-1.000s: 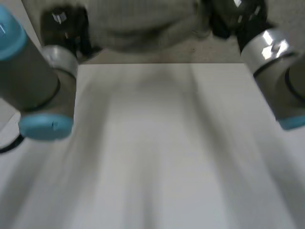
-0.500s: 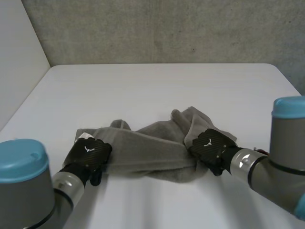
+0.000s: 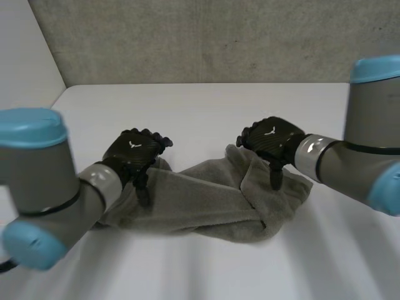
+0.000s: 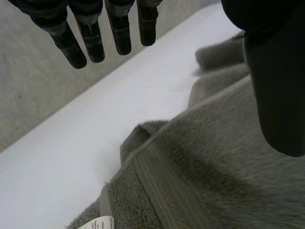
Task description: Fold the towel.
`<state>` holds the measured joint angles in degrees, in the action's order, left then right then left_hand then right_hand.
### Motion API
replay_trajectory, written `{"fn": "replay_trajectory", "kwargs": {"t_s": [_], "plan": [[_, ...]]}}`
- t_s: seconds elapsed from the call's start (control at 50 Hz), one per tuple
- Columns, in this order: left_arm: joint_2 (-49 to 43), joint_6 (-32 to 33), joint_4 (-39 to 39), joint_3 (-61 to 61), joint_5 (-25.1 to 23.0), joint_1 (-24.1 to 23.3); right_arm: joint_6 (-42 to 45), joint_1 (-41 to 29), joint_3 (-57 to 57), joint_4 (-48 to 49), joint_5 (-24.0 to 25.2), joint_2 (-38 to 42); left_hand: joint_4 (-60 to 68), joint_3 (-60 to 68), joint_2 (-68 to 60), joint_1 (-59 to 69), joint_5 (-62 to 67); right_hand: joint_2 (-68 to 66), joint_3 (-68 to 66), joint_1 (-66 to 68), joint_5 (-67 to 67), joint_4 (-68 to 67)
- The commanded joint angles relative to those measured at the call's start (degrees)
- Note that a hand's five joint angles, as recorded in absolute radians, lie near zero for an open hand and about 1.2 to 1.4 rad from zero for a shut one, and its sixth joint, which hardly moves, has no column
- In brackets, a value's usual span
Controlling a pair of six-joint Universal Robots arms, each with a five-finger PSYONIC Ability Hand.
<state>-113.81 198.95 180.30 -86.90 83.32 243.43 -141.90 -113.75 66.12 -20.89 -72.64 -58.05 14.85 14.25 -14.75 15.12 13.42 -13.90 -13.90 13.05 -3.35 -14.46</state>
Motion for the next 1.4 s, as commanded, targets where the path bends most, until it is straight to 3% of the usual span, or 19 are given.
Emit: {"fn": "replay_trajectory", "kwargs": {"t_s": [0.02,0.14,0.18,0.22,0.24,0.28,0.32,0.4,0.52,0.56,0.6,0.62,0.66,0.74,0.94,1.08,1.2,1.32,1.4], "plan": [[-11.68,3.28,-5.39,11.12,0.18,0.99,4.79,-0.68,-4.33,-0.12,-2.95,8.04,-1.27,-0.67,1.18,-1.54,-9.84,0.29,0.28,0.57,-0.27,0.84],[-15.3,5.31,-8.21,15.27,0.18,1.17,7.77,-1.3,-5.65,-0.29,-6.72,11.64,0.92,1.51,-1.01,0.65,-7.65,-9.41,-9.42,10.27,-9.97,-8.86],[-16.87,5.92,-9.7,16.85,0.18,1.08,7.77,-1.3,-5.56,-0.38,-7.08,12.08,16.64,17.23,-16.73,16.37,8.07,-17.04,-17.04,17.9,-17.59,-16.49],[-17.23,5.92,-10.58,17.38,0.18,1.08,7.69,-0.6,-5.56,-0.38,-6.65,12.08,30.05,30.65,-30.15,29.78,21.48,-37.62,-37.62,38.47,-38.17,-37.06],[-17.23,5.92,-10.59,17.38,0.18,1.08,7.69,-0.59,-5.56,-0.38,-6.64,12.08,30.19,30.78,-30.28,29.92,21.62,-37.73,-37.73,38.59,-38.28,-37.18],[-16.8,5.92,-11.81,17.73,0.53,1.0,7.07,-0.59,-5.47,-0.12,-6.29,11.21,52.48,53.08,-52.57,52.21,43.91,-60.66,-60.66,61.51,-61.21,-60.1],[-16.18,6.01,-11.91,17.82,0.88,1.0,7.07,-0.59,-5.56,0.14,-6.03,10.25,58.72,59.32,-58.81,58.45,50.15,-66.04,-66.05,66.9,-66.6,-65.49],[-13.64,6.27,-10.95,20.44,2.02,1.0,6.81,-0.77,-6.61,1.29,-5.68,6.72,65.15,65.75,-65.25,64.88,56.58,-66.1,-66.1,66.95,-66.65,-65.54],[-13.36,6.19,-7.69,30.04,2.73,1.0,4.01,-1.3,-12.84,16.43,-5.85,4.0,65.15,65.75,-65.25,64.88,56.58,-66.1,-66.1,66.95,-66.65,-65.54],[-13.02,5.66,-3.14,37.91,6.57,1.17,1.53,-1.12,-13.38,24.14,-6.38,2.94,65.15,65.75,-65.25,64.88,56.58,-66.1,-66.1,66.95,-66.65,-65.54],[-12.32,5.31,0.54,40.73,9.99,1.69,-5.28,-0.24,-11.73,41.1,-10.05,-2.65,65.15,65.75,-65.25,64.88,56.58,-66.1,-66.1,66.95,-66.65,-65.54],[-12.31,5.31,0.57,40.76,10.02,1.7,-5.32,-0.24,-11.71,41.19,-10.07,-2.68,65.15,65.75,-65.25,64.88,56.58,-66.1,-66.1,66.95,-66.65,-65.54],[-9.08,4.26,9.41,43.22,18.42,3.45,-10.49,-0.24,-9.18,52.31,-13.66,-7.76,65.15,65.75,-65.25,64.88,56.58,-66.1,-66.1,66.95,-66.65,-65.54],[-4.59,2.07,18.9,43.4,22.32,4.25,-11.12,1.42,-10.56,50.79,-13.77,-10.15,65.15,65.75,-65.25,64.88,56.58,-66.1,-66.1,66.95,-66.65,-65.54],[-2.73,1.53,15.25,34.26,15.73,4.95,-11.39,4.5,-12.42,38.29,-5.95,-7.7,65.15,65.75,-65.25,64.88,56.58,-66.1,-66.1,66.95,-66.65,-65.54],[-2.38,1.79,14.55,14.7,9.16,7.32,-10.95,6.35,-2.94,35.4,2.22,-5.68,65.15,65.75,-65.25,64.88,56.58,-66.1,-66.1,66.95,-66.65,-65.54],[-2.64,1.97,16.12,-0.34,4.23,8.38,-9.63,6.17,6.13,33.46,3.99,-3.39,65.15,65.75,-65.25,64.88,56.58,-66.1,-66.1,66.95,-66.65,-65.54],[-2.82,3.11,18.68,-8.37,3.6,9.34,-1.63,7.05,17.56,32.58,3.9,-3.04,65.15,65.75,-65.25,64.88,56.58,-66.1,-66.1,66.95,-66.65,-65.54],[-0.72,5.48,20.0,-14.68,3.34,10.66,4.42,8.19,24.48,28.99,3.38,-9.15,65.15,65.75,-65.25,64.88,56.58,-66.1,-66.1,66.95,-66.65,-65.54]]}}
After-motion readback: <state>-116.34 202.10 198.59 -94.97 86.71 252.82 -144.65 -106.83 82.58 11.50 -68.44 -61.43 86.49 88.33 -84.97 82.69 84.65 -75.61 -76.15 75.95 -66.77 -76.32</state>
